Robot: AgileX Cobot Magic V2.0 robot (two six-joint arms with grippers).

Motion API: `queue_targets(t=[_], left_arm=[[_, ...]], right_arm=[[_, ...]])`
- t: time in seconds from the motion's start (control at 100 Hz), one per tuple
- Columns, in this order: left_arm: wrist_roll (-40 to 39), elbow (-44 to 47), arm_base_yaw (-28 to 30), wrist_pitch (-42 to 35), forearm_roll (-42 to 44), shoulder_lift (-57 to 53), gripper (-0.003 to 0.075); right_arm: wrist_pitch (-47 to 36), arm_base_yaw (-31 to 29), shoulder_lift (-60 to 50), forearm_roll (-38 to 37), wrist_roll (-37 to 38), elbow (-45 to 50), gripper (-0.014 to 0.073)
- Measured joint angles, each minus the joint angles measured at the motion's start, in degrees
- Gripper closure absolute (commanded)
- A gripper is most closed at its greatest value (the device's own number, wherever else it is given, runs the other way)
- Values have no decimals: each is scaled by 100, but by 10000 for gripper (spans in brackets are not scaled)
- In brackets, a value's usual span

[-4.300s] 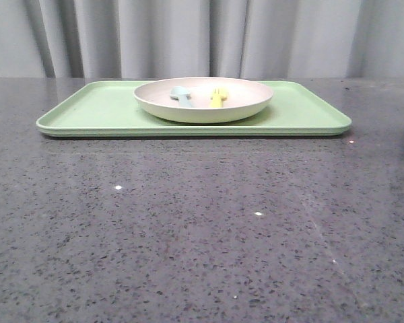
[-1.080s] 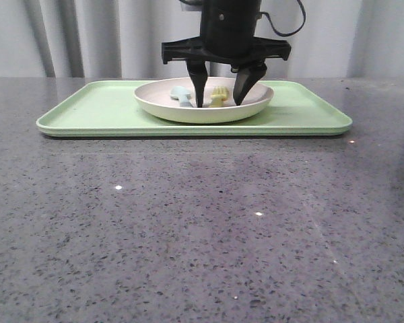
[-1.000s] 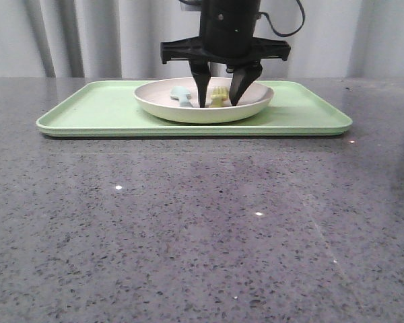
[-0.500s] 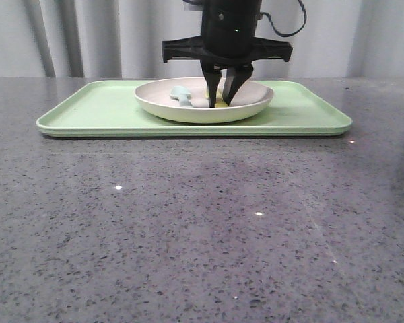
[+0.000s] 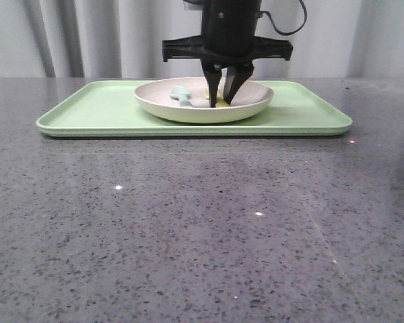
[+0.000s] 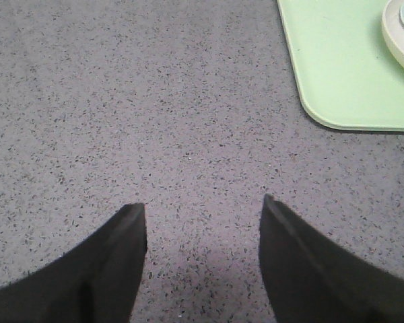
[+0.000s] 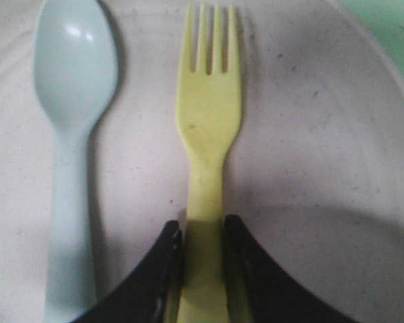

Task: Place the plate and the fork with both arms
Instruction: 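Lift the fork and carry it beside the plate on the tray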

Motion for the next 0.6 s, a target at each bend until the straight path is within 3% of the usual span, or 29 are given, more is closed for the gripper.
queue_targets(t=[0.6], left_arm=[[0, 0, 0, 0, 0, 0, 345]], right_arm=[[84, -87, -582, -144, 0, 0, 538]])
